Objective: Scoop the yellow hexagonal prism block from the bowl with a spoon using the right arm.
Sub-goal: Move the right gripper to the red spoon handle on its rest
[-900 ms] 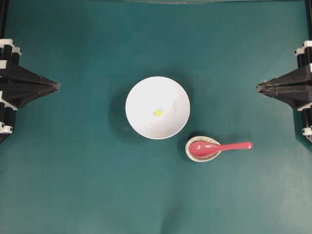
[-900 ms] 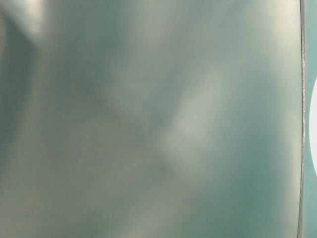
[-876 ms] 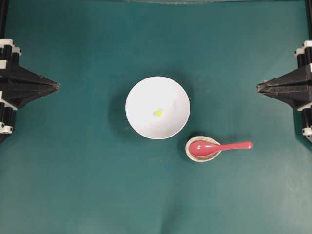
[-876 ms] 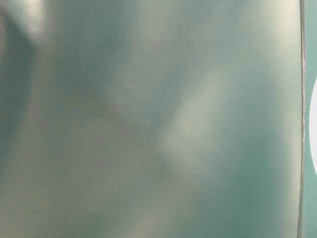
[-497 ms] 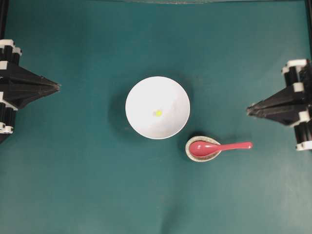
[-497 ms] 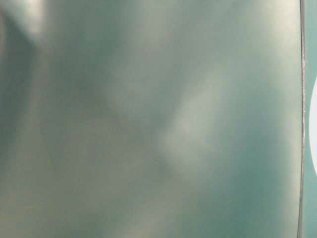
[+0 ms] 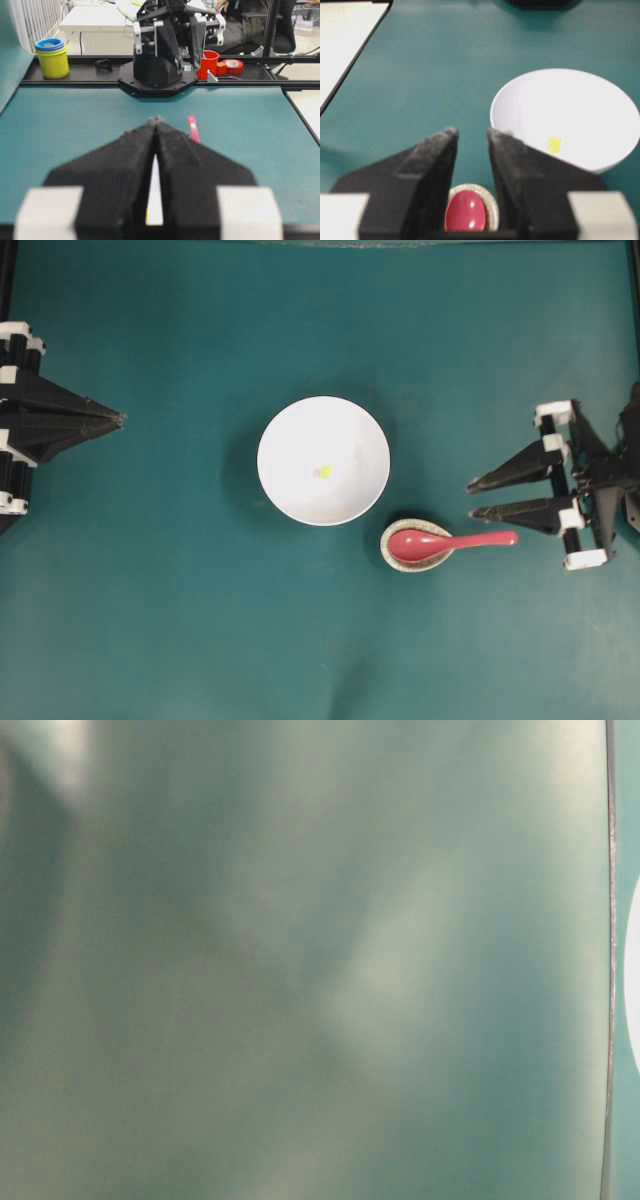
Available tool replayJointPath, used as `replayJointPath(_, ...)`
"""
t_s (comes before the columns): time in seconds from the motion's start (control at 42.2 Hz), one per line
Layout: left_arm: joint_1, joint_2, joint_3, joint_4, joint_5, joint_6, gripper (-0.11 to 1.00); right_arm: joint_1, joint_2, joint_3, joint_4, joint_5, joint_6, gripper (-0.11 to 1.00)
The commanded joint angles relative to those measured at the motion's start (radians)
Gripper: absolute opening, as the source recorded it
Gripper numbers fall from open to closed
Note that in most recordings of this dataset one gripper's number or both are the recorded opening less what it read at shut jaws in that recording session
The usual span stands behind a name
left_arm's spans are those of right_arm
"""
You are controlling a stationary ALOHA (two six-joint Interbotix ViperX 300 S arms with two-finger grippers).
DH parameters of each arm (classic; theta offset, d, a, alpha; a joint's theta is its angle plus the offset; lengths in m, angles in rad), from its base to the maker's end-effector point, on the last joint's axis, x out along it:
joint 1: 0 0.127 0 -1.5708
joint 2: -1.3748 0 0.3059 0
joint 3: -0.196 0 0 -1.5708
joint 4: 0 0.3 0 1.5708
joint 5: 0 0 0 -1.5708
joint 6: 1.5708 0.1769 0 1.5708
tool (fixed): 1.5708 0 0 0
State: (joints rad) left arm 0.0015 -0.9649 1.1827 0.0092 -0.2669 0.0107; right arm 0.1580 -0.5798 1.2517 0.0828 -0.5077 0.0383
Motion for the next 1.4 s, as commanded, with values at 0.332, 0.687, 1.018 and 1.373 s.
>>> replayJointPath(0.332, 0.005, 0.009, -0.018, 0.005, -0.006, 0.002, 0.0, 0.06, 0.207, 0.075, 0.133, -0.273, 0.0, 0.4)
replayJointPath(0.687, 0.032, 0.017, -0.018, 0.005, -0.006, 0.0, 0.0, 0.206, 0.417, 0.107, 0.295, -0.492, 0.0, 0.41)
replayJointPath(1.018, 0.037, 0.035, -0.017, 0.005, -0.012, 0.0, 0.0, 0.299, 0.528, 0.11, 0.367, -0.526, 0.002, 0.48)
replayJointPath(1.373, 0.054, 0.055, -0.017, 0.005, -0.029, 0.0, 0.0, 0.308, 0.58, 0.123, 0.365, -0.526, 0.002, 0.51)
